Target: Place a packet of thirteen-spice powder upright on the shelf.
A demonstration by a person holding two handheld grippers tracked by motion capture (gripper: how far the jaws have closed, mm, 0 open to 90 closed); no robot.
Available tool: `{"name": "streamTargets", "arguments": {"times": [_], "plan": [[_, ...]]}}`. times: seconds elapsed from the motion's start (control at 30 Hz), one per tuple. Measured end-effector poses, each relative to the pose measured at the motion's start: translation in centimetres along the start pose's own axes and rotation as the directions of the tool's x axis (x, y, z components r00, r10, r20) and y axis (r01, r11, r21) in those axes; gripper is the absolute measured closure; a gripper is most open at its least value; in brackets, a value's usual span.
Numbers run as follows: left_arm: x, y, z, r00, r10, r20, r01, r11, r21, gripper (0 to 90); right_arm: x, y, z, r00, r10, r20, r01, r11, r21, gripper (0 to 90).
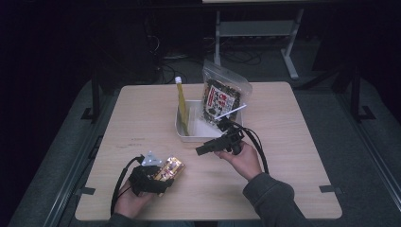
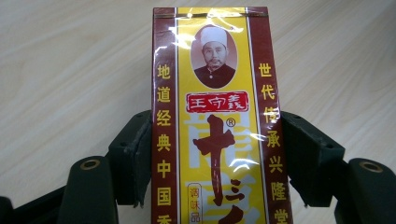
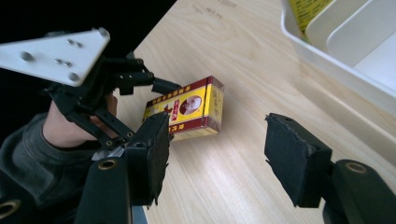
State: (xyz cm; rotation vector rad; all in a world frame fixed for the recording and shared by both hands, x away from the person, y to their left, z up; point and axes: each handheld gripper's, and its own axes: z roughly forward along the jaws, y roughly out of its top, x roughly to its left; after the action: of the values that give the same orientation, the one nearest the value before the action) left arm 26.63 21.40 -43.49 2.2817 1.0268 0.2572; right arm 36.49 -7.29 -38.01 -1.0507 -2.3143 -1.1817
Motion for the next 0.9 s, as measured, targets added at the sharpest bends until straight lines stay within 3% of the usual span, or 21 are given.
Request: {"name": "streamTargets", "arguments": {"times": [0.3, 0.5, 0.63, 0.9], "plan": [[-1.0, 1.7, 0.0, 0.9969, 0.068, 0.040, -0.066, 0.9970, -0.039, 32.0, -0.2, 0.1, 0.4, 0.9991, 0.036, -0.022, -0.035, 0.998, 0.044, 41.3], [-1.5, 2.8, 0.2, 0.9940, 0.091, 0.061, -0.087, 0.9941, -0.065, 32.0, -0.7, 0.2, 0.7, 0.9980, 0.055, -0.030, -0.053, 0.997, 0.055, 41.8], [-2.3, 3.7, 0.5, 0.9891, 0.124, 0.080, -0.117, 0.9898, -0.080, 32.0, -1.1, 0.3, 1.1, 0.9961, 0.080, -0.039, -0.077, 0.995, 0.067, 41.9], [-3.2, 4.5, 0.8, 0.9826, 0.150, 0.110, -0.139, 0.9851, -0.102, 32.1, -1.6, 0.3, 1.3, 0.9931, 0.108, -0.046, -0.103, 0.990, 0.091, 43.3]]}}
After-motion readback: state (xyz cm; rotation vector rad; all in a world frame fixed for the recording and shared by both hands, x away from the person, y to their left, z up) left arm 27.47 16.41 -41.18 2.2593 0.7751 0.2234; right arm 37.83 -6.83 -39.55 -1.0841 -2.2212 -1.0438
